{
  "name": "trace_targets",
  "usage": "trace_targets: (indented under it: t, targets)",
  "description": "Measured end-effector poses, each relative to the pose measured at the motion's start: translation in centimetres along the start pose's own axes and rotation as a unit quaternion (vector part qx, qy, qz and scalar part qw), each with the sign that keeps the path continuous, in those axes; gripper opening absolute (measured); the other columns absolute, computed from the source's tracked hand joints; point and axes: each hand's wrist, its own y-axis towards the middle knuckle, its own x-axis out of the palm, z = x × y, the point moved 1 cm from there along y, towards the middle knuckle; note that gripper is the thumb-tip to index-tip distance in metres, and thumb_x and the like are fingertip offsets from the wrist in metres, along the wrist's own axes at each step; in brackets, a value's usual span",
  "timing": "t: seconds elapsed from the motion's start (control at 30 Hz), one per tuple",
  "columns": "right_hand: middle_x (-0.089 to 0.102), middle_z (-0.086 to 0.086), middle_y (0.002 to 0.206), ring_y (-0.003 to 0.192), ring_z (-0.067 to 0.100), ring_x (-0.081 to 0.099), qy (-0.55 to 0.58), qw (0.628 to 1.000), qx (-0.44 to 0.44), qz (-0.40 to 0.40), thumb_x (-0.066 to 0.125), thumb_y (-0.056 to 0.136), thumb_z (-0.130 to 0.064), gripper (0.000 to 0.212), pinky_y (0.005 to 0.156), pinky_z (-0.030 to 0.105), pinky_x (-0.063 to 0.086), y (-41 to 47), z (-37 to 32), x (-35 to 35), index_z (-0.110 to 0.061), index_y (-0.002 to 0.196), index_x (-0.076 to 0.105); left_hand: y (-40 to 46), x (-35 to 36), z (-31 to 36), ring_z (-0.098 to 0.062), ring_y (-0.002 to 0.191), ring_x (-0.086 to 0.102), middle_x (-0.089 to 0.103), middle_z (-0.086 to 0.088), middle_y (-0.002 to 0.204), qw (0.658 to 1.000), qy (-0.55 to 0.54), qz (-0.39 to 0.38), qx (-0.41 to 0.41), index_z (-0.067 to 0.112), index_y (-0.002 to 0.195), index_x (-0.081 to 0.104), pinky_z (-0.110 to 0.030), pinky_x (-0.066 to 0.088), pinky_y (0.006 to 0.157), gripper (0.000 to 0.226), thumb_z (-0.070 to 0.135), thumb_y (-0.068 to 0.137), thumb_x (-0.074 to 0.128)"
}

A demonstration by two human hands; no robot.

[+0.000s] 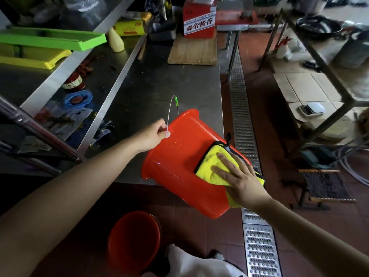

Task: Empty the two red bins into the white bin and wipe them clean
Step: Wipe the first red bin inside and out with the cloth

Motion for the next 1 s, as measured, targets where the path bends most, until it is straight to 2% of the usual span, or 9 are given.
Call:
trace_targets:
  t: [0.1,0.3,0.37,0.43,0.6,0.7,0.77,0.87,1.0]
  targets:
    - [0.024,-0.002,0.165,0.148,0.036,0.026,0.016,1.0,0.001,-0.002,0.052,0.082,-0.025,0.068,0.103,0.054,0.037,1.7,-0.5,-0.2,-0.037,0.148,0.046,-0.3,-0.2,-0.3,-0.013,0.077,0.057,0.056,0.003,0.083,1.0,-0.01,-0.011,0.009,0.031,0.085,0.046,-0.027,0.041,0.06,0.018,0.041,0.097,0.054]
    - [0.02,-0.006,0.166,0.15,0.034,0.021,0.023,1.0,-0.015,-0.003,0.062,0.089,-0.033,0.066,0.11,0.055,0.03,11.7,-4.1,-0.4,-0.042,0.15,0.039,-1.7,-0.3,-1.6,-0.023,0.081,0.06,0.062,-0.007,0.09,0.999,-0.037,-0.021,0.02,0.027,0.087,0.047,-0.046,0.051,0.074,0.017,0.035,0.096,0.058]
    - [0.019,-0.007,0.166,0.15,0.033,0.018,0.027,0.999,-0.004,-0.018,0.061,0.091,-0.036,0.064,0.111,0.056,0.028,14.7,-5.5,-0.5,-0.043,0.15,0.038,-2.3,0.0,-2.1,-0.022,0.079,0.059,0.061,-0.008,0.088,0.999,-0.035,-0.013,0.008,0.027,0.087,0.046,-0.047,0.05,0.07,0.016,0.033,0.097,0.057]
    - [0.02,-0.008,0.165,0.151,0.032,0.018,0.024,0.999,0.002,-0.027,0.06,0.092,-0.037,0.062,0.11,0.056,0.028,15.6,-6.1,-0.4,-0.044,0.15,0.039,-2.9,0.3,-2.7,-0.017,0.077,0.059,0.06,-0.004,0.087,1.0,-0.03,0.003,-0.002,0.031,0.085,0.044,-0.04,0.047,0.063,0.017,0.035,0.097,0.056]
    - [0.022,-0.009,0.165,0.149,0.033,0.025,0.01,0.999,-0.014,-0.032,0.051,0.088,-0.041,0.059,0.11,0.051,0.032,9.4,-4.3,-0.2,-0.043,0.147,0.044,-4.0,1.4,-3.2,-0.013,0.073,0.056,0.056,0.003,0.08,0.998,-0.034,0.044,-0.016,0.032,0.081,0.041,-0.03,0.04,0.059,0.023,0.039,0.095,0.058]
    - [0.026,-0.008,0.164,0.148,0.033,0.028,0.006,1.0,-0.009,-0.007,0.064,0.083,-0.036,0.063,0.106,0.052,0.037,4.3,-2.8,0.2,-0.041,0.144,0.049,-4.5,1.6,-3.2,-0.012,0.072,0.057,0.058,0.002,0.081,0.998,-0.018,0.047,-0.033,0.031,0.084,0.041,-0.028,0.036,0.056,0.021,0.04,0.096,0.057]
    - [0.025,-0.007,0.164,0.15,0.031,0.026,0.005,1.0,-0.015,0.013,0.068,0.081,-0.033,0.066,0.105,0.052,0.039,1.3,-2.1,0.6,-0.041,0.144,0.049,-5.0,1.7,-3.2,-0.012,0.071,0.058,0.059,0.001,0.081,0.998,-0.011,0.047,-0.041,0.032,0.085,0.041,-0.027,0.036,0.055,0.02,0.04,0.097,0.056]
    - [0.023,-0.006,0.165,0.15,0.031,0.025,-0.003,0.999,-0.022,0.024,0.06,0.081,-0.031,0.067,0.105,0.051,0.037,-1.9,-1.3,1.0,-0.042,0.146,0.046,-5.7,1.9,-3.2,-0.014,0.072,0.059,0.06,0.0,0.081,0.998,-0.019,0.047,-0.045,0.03,0.088,0.044,-0.028,0.039,0.056,0.017,0.039,0.097,0.055]
    - [0.022,-0.006,0.165,0.149,0.033,0.027,0.017,0.999,-0.018,0.03,0.059,0.083,-0.033,0.067,0.105,0.052,0.037,-2.2,-1.6,1.0,-0.042,0.147,0.044,-6.6,1.9,-3.4,-0.014,0.077,0.06,0.061,0.003,0.085,0.997,-0.035,0.058,-0.041,0.027,0.09,0.047,-0.028,0.042,0.061,0.015,0.037,0.096,0.057]
